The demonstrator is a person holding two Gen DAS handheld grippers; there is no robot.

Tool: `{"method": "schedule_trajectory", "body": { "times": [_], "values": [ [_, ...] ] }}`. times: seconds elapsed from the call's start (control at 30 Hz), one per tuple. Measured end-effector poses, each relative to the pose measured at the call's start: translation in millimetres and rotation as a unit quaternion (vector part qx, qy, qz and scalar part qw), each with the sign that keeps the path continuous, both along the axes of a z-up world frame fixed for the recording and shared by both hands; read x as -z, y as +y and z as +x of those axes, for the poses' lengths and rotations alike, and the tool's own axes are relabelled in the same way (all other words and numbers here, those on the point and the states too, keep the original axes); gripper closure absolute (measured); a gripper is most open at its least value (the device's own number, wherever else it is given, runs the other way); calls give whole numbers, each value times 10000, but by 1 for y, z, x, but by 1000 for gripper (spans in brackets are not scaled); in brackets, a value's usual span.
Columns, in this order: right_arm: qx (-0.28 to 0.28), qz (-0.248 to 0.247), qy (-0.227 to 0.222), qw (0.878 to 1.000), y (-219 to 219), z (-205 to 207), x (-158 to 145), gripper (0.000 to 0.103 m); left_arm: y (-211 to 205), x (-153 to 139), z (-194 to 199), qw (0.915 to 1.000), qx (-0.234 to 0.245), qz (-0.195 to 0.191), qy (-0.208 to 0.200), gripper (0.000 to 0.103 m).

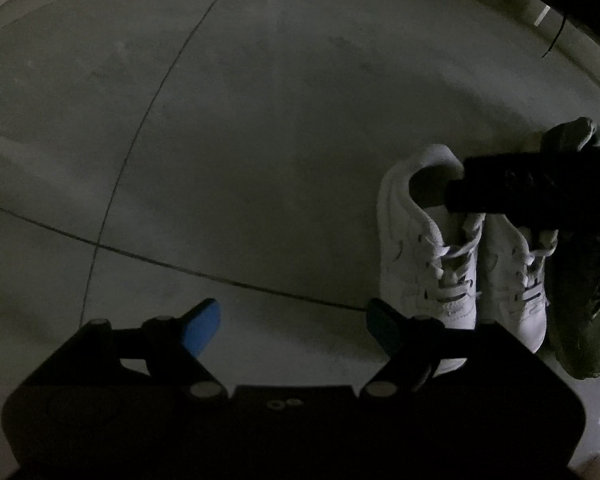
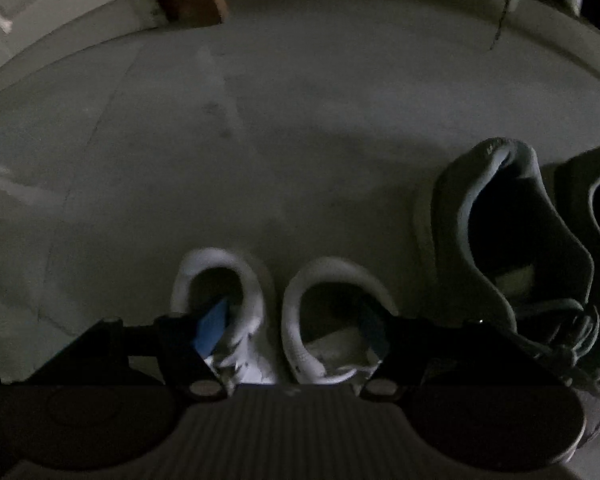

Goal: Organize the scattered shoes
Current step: 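Grasp both white sneakers together with the right gripper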

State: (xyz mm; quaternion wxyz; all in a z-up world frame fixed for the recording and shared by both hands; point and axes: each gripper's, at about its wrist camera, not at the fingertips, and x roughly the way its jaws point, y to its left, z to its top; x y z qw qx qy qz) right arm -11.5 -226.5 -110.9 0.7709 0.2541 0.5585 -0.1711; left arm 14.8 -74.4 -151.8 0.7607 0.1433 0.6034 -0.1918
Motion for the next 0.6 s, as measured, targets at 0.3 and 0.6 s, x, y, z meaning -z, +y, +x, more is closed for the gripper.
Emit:
{"method": "schedule_trajectory", "body": {
  "times": [0.3, 0.6],
  "values": [
    [56, -483, -226, 9986, 12, 8, 8, 67, -3, 5, 1, 9999, -21, -74, 115, 22],
    [136, -236, -1140, 9931, 1, -29, -4, 79, -5, 3, 1, 9998, 9, -170, 56, 22]
  ]
}}
